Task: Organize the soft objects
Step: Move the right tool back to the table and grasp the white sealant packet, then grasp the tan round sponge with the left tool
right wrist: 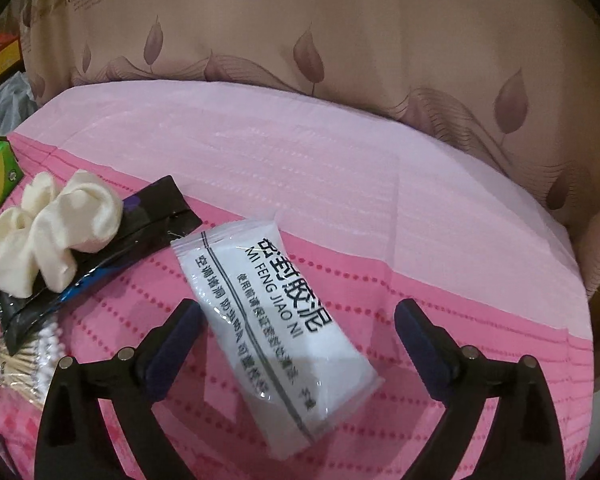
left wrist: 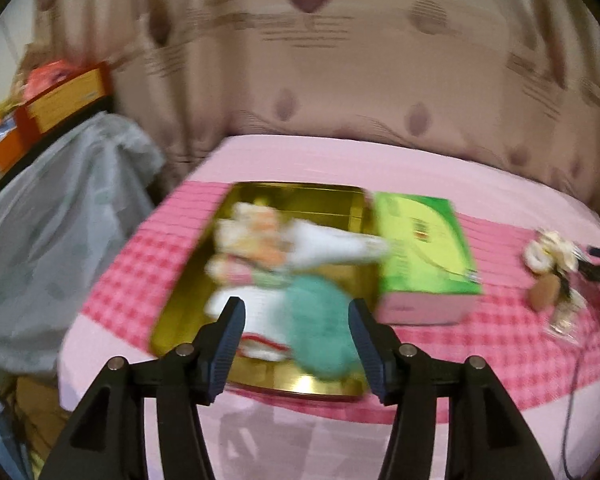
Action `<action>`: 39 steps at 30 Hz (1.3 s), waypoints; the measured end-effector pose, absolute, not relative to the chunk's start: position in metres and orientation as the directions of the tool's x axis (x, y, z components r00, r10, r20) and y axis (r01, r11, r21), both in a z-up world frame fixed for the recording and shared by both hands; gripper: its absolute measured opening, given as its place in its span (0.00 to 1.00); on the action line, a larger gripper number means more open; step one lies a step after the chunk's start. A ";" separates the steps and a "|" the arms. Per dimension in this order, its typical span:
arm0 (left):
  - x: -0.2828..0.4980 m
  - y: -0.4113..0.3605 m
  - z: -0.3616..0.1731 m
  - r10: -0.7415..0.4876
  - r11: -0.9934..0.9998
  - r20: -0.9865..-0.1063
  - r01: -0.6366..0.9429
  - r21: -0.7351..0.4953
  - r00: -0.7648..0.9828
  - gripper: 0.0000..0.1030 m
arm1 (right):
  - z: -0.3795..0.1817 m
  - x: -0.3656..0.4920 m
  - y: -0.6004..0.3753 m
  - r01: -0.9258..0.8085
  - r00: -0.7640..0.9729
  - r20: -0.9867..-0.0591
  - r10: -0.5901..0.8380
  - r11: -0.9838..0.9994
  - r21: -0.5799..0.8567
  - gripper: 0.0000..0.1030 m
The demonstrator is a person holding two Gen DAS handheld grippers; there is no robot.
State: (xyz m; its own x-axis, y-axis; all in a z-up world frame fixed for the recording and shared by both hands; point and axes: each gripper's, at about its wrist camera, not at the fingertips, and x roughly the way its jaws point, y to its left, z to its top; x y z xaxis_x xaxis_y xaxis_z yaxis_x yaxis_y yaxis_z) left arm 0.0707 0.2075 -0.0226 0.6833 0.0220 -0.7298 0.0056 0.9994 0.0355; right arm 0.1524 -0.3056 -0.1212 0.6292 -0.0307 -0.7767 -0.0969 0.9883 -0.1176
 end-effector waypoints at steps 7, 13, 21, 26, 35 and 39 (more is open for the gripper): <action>0.080 0.131 -0.034 -0.107 0.984 -0.756 0.175 0.010 0.645 0.54 | -0.127 0.150 -0.308 -0.124 0.616 -0.785 0.072 0.992 -0.007 0.52; 0.083 0.070 -0.046 -0.208 0.948 -0.775 0.319 -0.008 0.597 0.54 | -0.128 0.122 -0.299 -0.061 0.624 -0.780 0.048 0.998 0.013 0.50; 0.087 0.001 -0.055 -0.312 0.890 -0.788 0.453 -0.047 0.531 0.54 | -0.129 0.073 -0.284 0.051 0.624 -0.781 0.002 0.998 0.044 0.51; 0.091 -0.026 -0.061 -0.350 0.862 -0.799 0.503 -0.070 0.489 0.54 | -0.131 0.051 -0.276 0.086 0.628 -0.778 -0.026 0.996 0.036 0.51; 0.117 -0.050 -0.087 -0.356 0.846 -0.839 0.523 -0.102 0.411 0.54 | -0.133 0.055 -0.273 0.087 0.626 -0.780 -0.031 0.996 0.030 0.53; 0.128 -0.055 -0.093 -0.344 0.847 -0.850 0.522 -0.099 0.398 0.54 | -0.133 0.055 -0.272 0.085 0.625 -0.780 -0.026 0.996 0.035 0.54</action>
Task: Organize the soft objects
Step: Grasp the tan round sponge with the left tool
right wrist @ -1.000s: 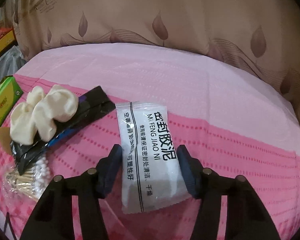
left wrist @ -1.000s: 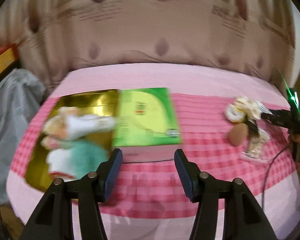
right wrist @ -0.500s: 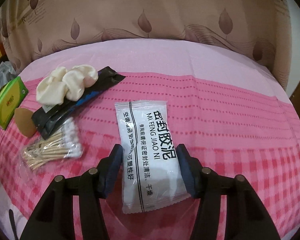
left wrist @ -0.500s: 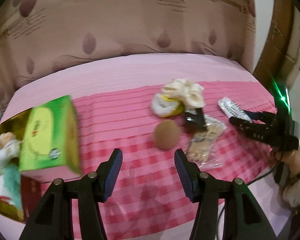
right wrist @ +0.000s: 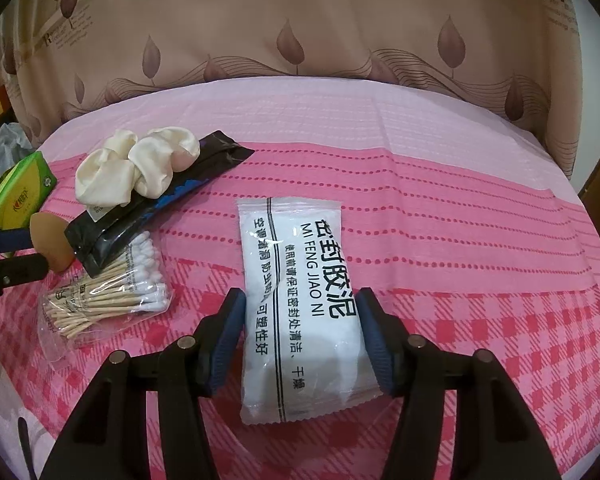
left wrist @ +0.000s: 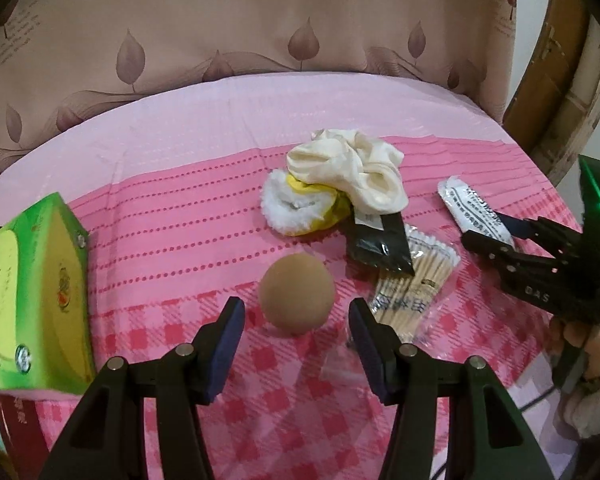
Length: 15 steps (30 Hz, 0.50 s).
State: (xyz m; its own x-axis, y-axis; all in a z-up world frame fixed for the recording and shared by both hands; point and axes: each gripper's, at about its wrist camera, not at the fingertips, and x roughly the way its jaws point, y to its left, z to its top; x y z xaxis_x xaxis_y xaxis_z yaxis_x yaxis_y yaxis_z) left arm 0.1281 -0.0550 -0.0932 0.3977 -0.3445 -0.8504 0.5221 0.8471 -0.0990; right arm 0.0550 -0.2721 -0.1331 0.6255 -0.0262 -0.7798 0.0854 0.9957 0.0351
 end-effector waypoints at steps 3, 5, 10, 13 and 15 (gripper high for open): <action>0.135 -0.057 -0.098 -0.348 0.847 -0.854 0.519 -0.110 0.386 0.54 | -0.133 0.056 -0.273 0.083 0.625 -0.780 -0.025 0.996 0.035 0.54; 0.138 -0.059 -0.101 -0.347 0.849 -0.858 0.516 -0.115 0.378 0.54 | -0.133 0.055 -0.273 0.084 0.626 -0.780 -0.024 0.996 0.037 0.55; 0.142 -0.061 -0.105 -0.346 0.854 -0.860 0.505 -0.124 0.375 0.40 | -0.134 0.055 -0.274 0.083 0.626 -0.780 -0.023 0.996 0.038 0.56; 0.142 -0.058 -0.103 -0.350 0.861 -0.852 0.492 -0.130 0.388 0.40 | -0.134 0.056 -0.273 0.083 0.625 -0.780 -0.022 0.996 0.039 0.56; 0.139 -0.056 -0.100 -0.342 0.865 -0.849 0.488 -0.117 0.402 0.39 | -0.134 0.056 -0.273 0.084 0.625 -0.780 -0.022 0.996 0.039 0.56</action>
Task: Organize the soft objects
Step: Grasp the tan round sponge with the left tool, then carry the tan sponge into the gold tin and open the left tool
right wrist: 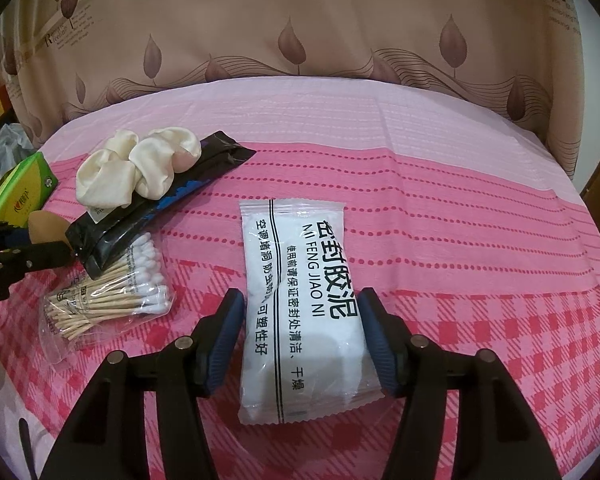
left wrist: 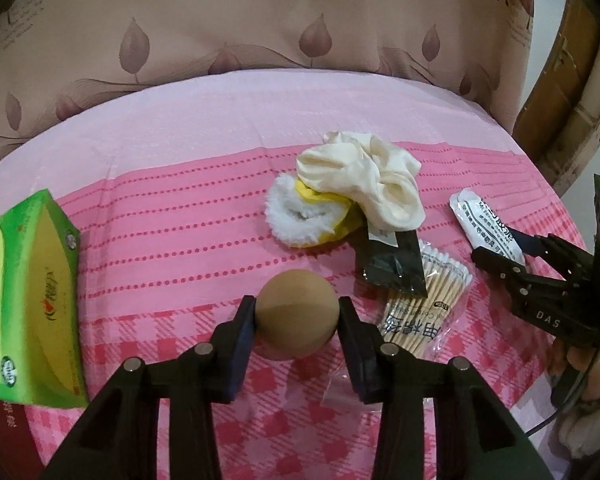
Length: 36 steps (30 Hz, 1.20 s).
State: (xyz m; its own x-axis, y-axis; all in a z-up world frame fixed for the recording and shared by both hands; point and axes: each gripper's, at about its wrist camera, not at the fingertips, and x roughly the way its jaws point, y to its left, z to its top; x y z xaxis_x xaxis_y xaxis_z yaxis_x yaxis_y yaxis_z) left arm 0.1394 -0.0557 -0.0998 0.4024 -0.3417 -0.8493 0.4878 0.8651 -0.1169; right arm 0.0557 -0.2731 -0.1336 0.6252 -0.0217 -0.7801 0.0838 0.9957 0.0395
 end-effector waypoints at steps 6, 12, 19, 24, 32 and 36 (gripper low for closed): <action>0.129 -0.046 -0.087 -0.334 0.878 -0.834 0.467 -0.105 0.440 0.39 | -0.134 0.056 -0.273 0.084 0.625 -0.780 -0.021 0.996 0.040 0.56; 0.115 -0.029 -0.068 -0.274 0.914 -0.818 0.403 -0.057 0.506 0.39 | -0.133 0.056 -0.273 0.084 0.625 -0.780 -0.023 0.996 0.038 0.56; 0.103 -0.002 -0.050 -0.183 0.947 -0.803 0.321 0.012 0.568 0.39 | -0.133 0.056 -0.273 0.085 0.625 -0.780 -0.023 0.996 0.039 0.56; 0.099 0.021 -0.045 -0.151 0.960 -0.801 0.281 0.023 0.580 0.39 | -0.134 0.057 -0.272 0.085 0.625 -0.781 -0.023 0.996 0.039 0.56; 0.094 0.057 -0.035 -0.113 0.975 -0.790 0.221 0.029 0.603 0.39 | -0.134 0.057 -0.272 0.085 0.624 -0.781 -0.023 0.996 0.039 0.56; 0.093 0.081 -0.025 -0.086 0.983 -0.779 0.179 0.035 0.621 0.39 | -0.133 0.057 -0.272 0.085 0.624 -0.781 -0.024 0.996 0.038 0.56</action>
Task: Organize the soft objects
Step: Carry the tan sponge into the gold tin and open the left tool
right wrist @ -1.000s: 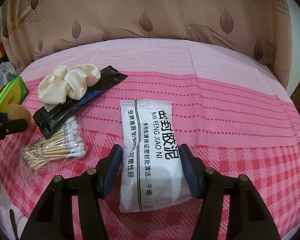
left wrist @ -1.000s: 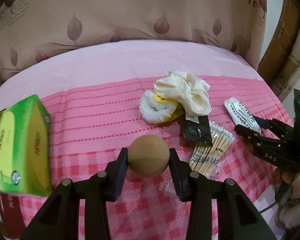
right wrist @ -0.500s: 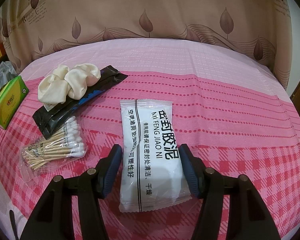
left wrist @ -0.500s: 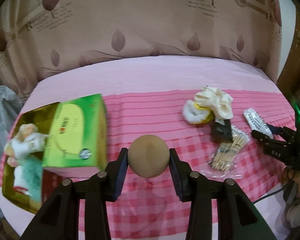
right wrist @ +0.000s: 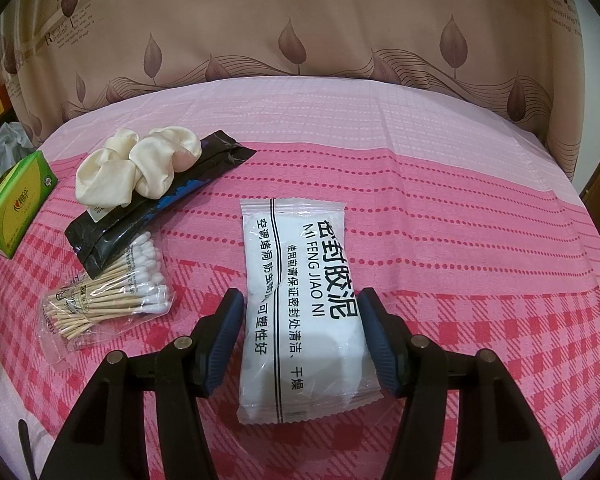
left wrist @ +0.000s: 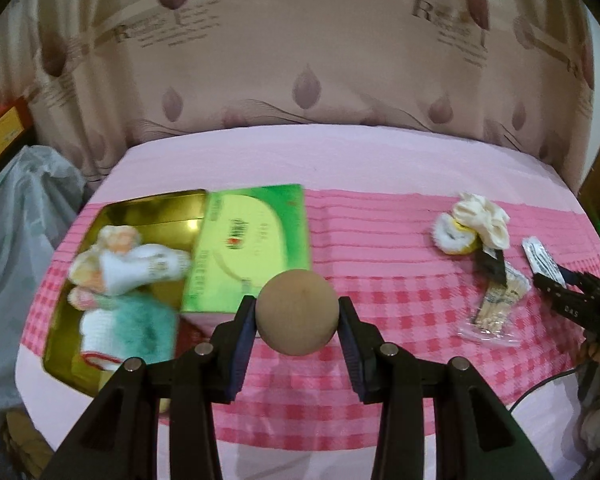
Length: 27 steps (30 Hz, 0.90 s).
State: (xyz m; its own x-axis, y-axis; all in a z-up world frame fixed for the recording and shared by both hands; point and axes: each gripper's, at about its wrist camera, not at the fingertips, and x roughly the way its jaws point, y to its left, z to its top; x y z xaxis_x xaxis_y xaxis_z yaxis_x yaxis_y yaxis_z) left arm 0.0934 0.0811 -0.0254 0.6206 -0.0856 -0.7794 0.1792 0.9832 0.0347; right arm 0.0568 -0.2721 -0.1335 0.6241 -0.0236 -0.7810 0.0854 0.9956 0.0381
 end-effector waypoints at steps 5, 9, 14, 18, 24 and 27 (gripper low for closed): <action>0.095 0.121 -0.014 -0.022 0.993 -0.762 0.100 0.057 0.648 0.39 | -0.133 0.057 -0.272 0.086 0.624 -0.781 -0.024 0.996 0.038 0.56; 0.097 0.159 -0.011 0.037 0.997 -0.757 0.025 0.071 0.653 0.39 | -0.133 0.057 -0.272 0.086 0.624 -0.781 -0.024 0.996 0.038 0.56; 0.101 0.211 -0.016 0.116 0.993 -0.765 -0.076 0.088 0.633 0.39 | -0.133 0.057 -0.272 0.086 0.624 -0.781 -0.024 0.996 0.037 0.56; 0.104 0.244 -0.025 0.153 0.987 -0.780 -0.140 0.084 0.606 0.39 | -0.133 0.057 -0.272 0.086 0.624 -0.781 -0.025 0.996 0.037 0.56; 0.106 0.277 -0.041 0.181 0.977 -0.802 -0.195 0.082 0.570 0.39 | -0.133 0.057 -0.272 0.086 0.623 -0.781 -0.025 0.996 0.036 0.56; 0.106 0.288 -0.051 0.171 0.975 -0.821 -0.216 0.060 0.545 0.39 | -0.133 0.058 -0.272 0.086 0.623 -0.782 -0.026 0.996 0.036 0.56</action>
State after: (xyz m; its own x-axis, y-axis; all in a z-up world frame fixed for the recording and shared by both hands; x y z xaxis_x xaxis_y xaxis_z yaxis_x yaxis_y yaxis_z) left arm 0.1057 0.2880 -0.0513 0.5452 0.1714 -0.8206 -0.2162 0.9745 0.0599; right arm 0.0575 -0.2722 -0.1332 0.6233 -0.0258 -0.7815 0.0859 0.9957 0.0357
